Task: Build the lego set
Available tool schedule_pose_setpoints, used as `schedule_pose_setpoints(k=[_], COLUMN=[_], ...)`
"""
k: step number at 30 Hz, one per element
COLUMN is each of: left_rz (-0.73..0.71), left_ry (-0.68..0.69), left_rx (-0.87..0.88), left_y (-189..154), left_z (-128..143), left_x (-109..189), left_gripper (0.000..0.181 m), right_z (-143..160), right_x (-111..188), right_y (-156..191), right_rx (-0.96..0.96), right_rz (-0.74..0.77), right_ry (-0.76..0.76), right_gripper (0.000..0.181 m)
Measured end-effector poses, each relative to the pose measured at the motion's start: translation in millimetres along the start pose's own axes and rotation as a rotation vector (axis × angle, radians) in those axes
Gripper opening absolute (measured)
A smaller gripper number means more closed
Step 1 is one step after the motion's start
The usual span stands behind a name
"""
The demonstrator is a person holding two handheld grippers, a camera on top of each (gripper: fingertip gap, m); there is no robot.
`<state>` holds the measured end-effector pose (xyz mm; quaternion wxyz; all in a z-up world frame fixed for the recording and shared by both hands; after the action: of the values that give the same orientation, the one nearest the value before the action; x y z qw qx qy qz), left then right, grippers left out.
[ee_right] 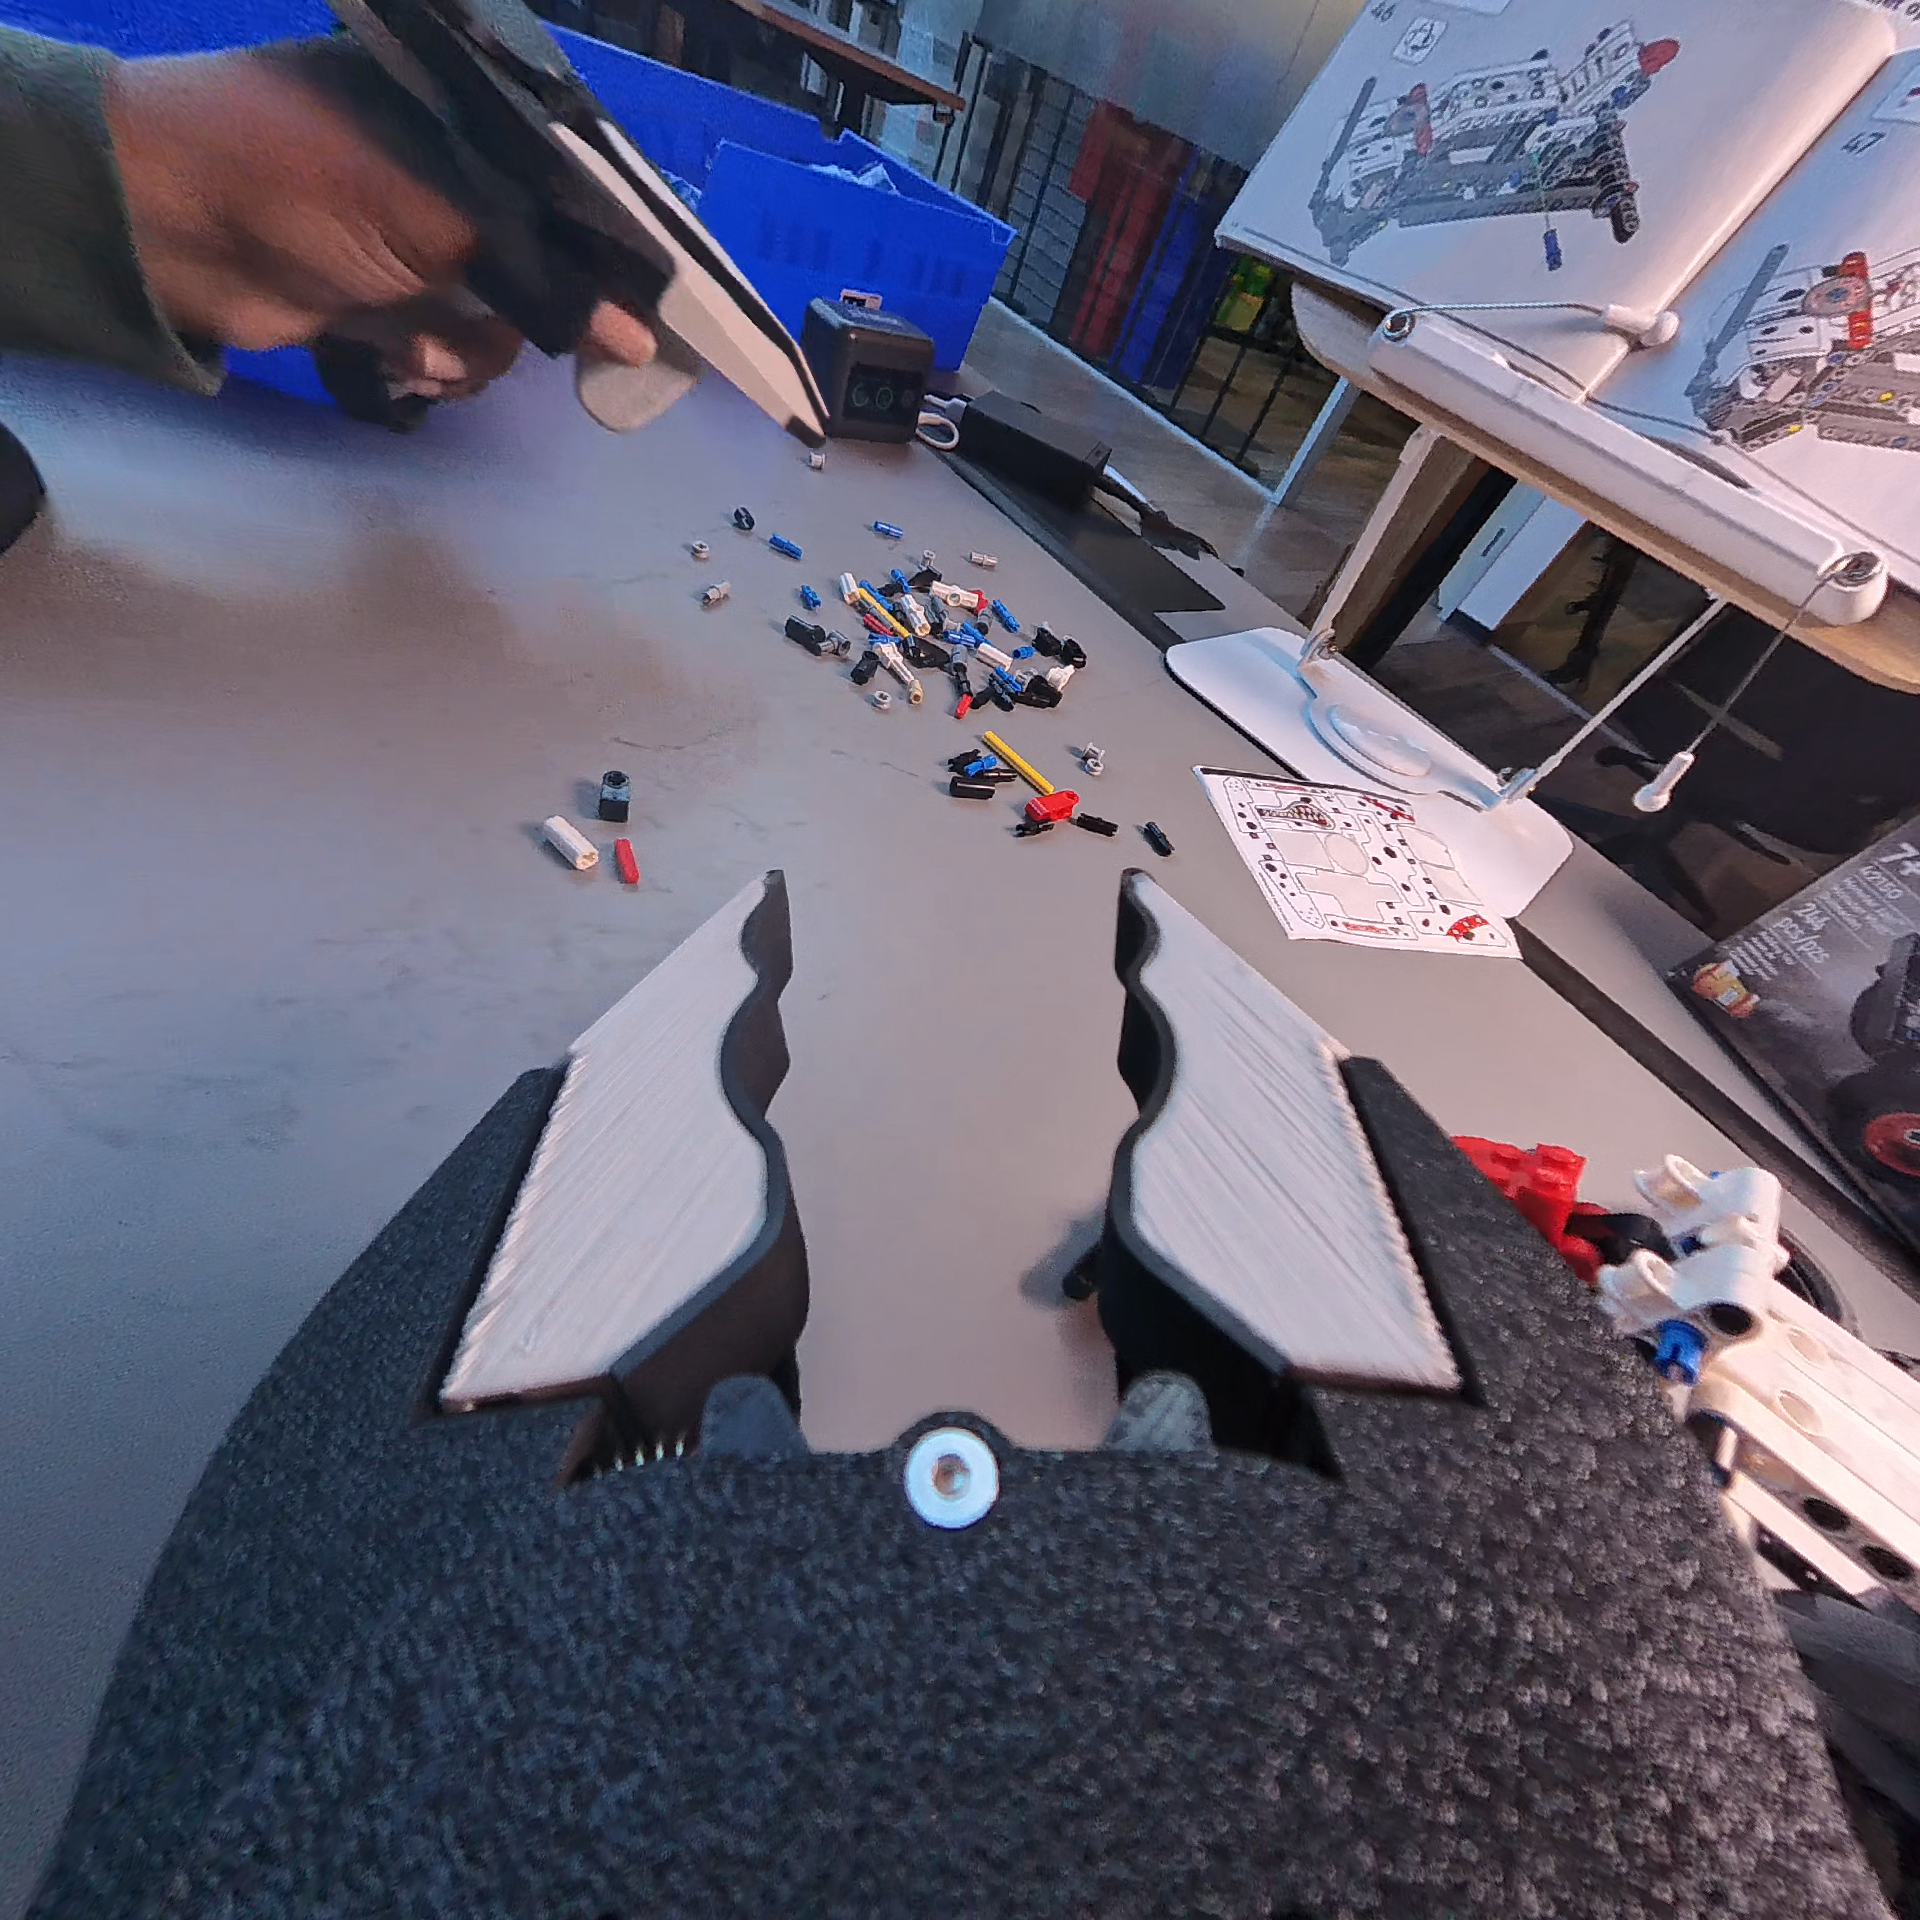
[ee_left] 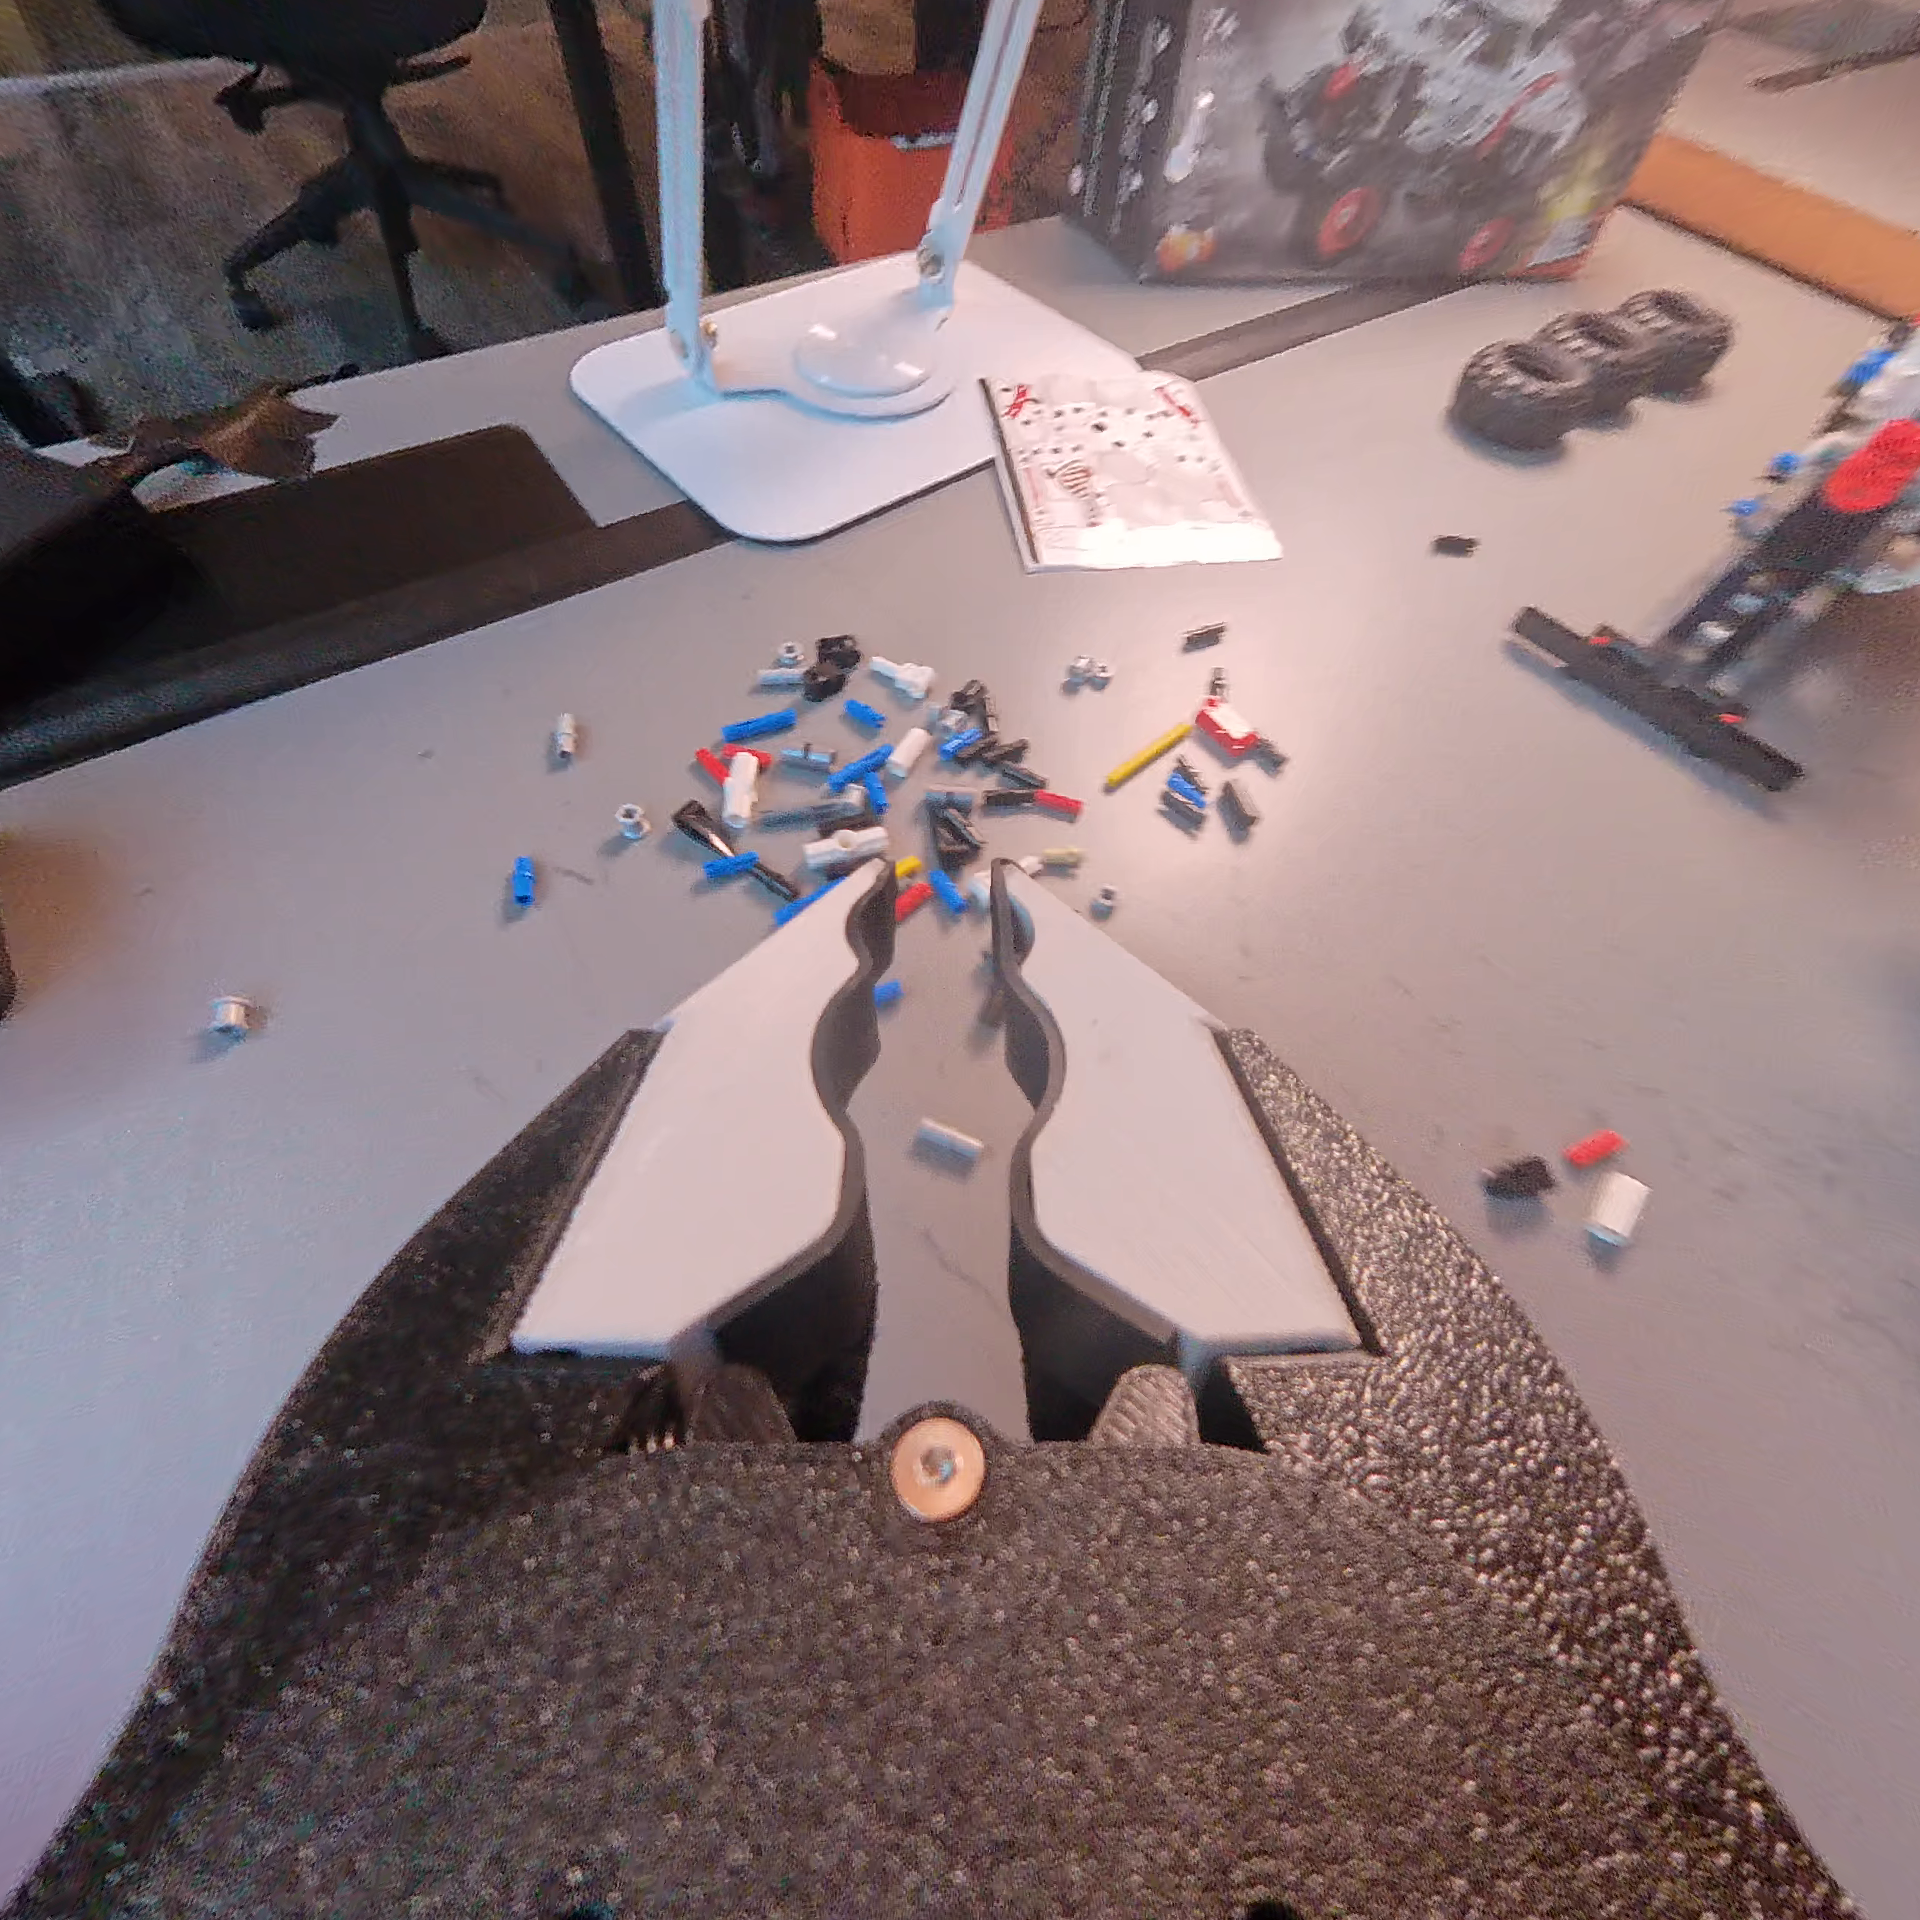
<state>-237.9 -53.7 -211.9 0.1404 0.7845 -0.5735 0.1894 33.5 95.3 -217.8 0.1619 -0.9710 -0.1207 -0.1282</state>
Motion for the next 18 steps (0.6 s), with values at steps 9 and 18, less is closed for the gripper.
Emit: schedule_pose_setpoints(k=[9,18], left_rz=[-0.006,0.14], left_ry=[0.192,0.289], left_rx=[-0.069,-0.139], left_y=[21,2], left_z=[6,9], left_x=[-72,-91], left_gripper=[0.017,0.026], right_z=[6,10], right_x=[0,-3], right_y=[-6,-7], right_rx=[-0.015,-0.033], right_rz=[-0.004,-0.014], right_ry=[0.014,0.029], right_gripper=[0.063,0.063])
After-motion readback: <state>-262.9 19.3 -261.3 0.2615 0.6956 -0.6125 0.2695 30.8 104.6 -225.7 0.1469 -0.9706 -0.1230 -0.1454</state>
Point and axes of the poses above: each gripper's, where its closed fingertips meet, x back along the fingers, z out of its underside, y = z × x across the jaws, the point moved 7 cm from there along x, back along the fingers, and after that the axes turned 8 degrees about -z, right-handed, at the moved point
